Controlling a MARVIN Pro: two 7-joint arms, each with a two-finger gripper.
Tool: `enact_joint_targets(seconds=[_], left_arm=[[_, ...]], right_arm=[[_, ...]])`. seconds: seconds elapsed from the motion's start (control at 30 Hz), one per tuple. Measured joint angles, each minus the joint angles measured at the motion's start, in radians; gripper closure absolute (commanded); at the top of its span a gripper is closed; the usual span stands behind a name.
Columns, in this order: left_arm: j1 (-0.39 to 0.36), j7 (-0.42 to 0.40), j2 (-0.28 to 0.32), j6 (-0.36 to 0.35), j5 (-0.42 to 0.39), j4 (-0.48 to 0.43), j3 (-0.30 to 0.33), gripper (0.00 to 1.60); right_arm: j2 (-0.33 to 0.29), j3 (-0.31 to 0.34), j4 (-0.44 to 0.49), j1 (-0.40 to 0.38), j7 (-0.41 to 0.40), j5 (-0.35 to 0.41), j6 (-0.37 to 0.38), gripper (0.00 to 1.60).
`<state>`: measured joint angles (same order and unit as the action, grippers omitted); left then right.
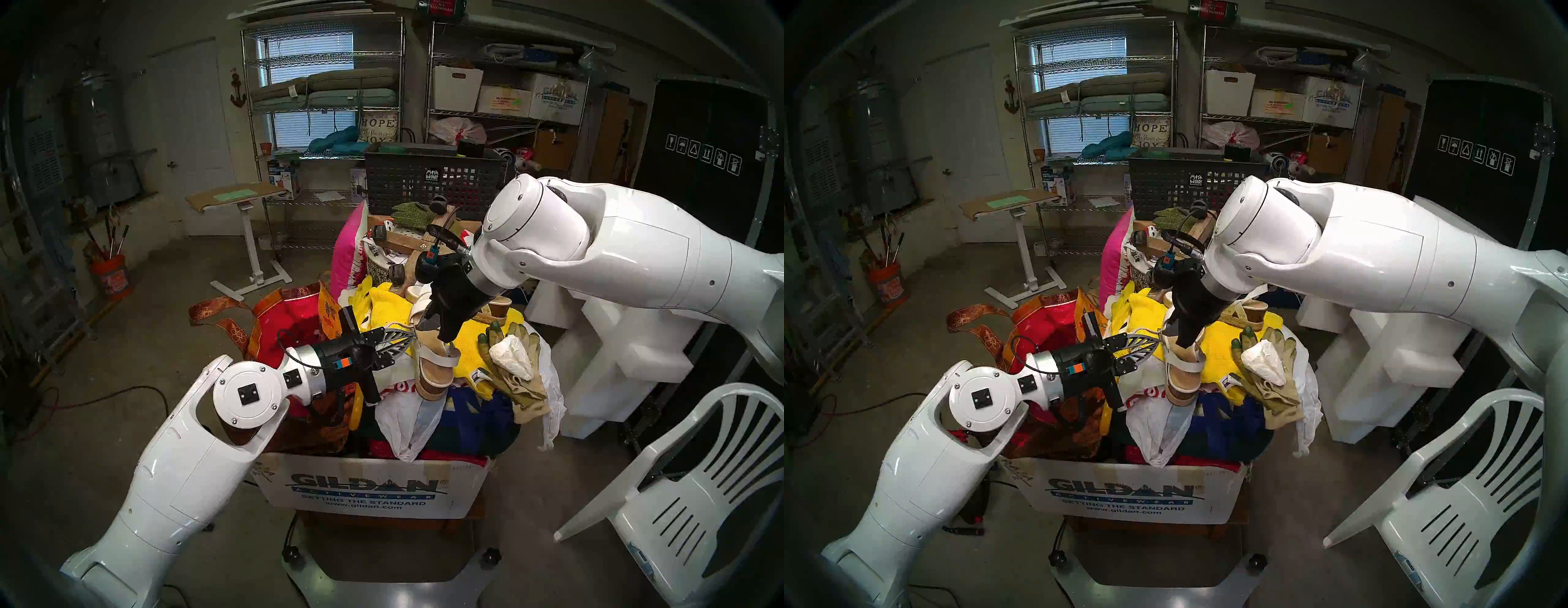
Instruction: Unbuckle a shoe
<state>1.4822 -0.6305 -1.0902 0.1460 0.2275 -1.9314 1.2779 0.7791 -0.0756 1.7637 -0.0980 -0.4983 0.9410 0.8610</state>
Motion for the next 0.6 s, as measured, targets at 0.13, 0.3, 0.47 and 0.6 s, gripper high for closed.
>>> enact_joint_targets(seconds=[0.13, 0.3, 0.47, 0.6], left_arm=[[0.000, 0.000, 0.000, 0.000, 0.000, 0.000, 0.000, 1.05], [0.000, 0.001, -0.001, 0.001, 0.000, 0.000, 0.001, 0.00], [0.006, 0.006, -0.005, -0.001, -0.009, 0.000, 0.004, 0.00], [0.027, 0.004, -0.009, -0.027, -0.036, -0.011, 0.015, 0.19]], right_arm=[[-0.002, 0.001, 0.000, 0.000, 0.005, 0.000, -0.002, 1.60], [-0.004, 0.001, -0.003, 0.001, 0.012, 0.001, -0.007, 1.60], [-0.005, 0.001, -0.012, 0.003, 0.014, 0.001, -0.013, 1.60], [-0.005, -0.001, -0.024, 0.005, 0.013, -0.004, -0.024, 1.60]])
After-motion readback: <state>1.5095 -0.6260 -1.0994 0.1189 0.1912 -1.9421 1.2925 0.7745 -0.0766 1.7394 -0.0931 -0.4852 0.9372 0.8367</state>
